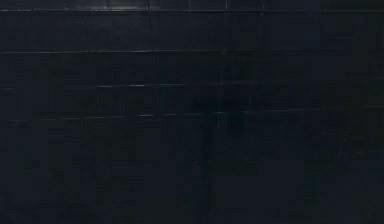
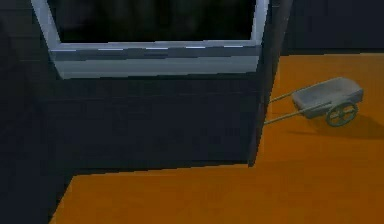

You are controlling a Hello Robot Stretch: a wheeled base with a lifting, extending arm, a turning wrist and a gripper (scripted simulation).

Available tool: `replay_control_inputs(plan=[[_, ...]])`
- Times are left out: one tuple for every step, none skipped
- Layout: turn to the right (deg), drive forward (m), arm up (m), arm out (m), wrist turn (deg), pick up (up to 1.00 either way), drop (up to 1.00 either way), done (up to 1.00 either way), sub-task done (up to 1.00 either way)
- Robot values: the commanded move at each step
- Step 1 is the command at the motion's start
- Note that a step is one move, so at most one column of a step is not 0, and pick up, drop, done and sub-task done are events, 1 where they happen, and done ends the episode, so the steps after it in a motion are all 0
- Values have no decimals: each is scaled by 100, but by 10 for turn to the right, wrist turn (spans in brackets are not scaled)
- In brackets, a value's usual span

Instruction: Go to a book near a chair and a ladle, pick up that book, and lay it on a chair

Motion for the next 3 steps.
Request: replay_control_inputs(plan=[[-450, 0, 0, 0, 0, 0, 0, 0, 0], [-450, 0, 0, 0, 0, 0, 0, 0, 0], [-450, 0, 0, 0, 0, 0, 0, 0, 0]])
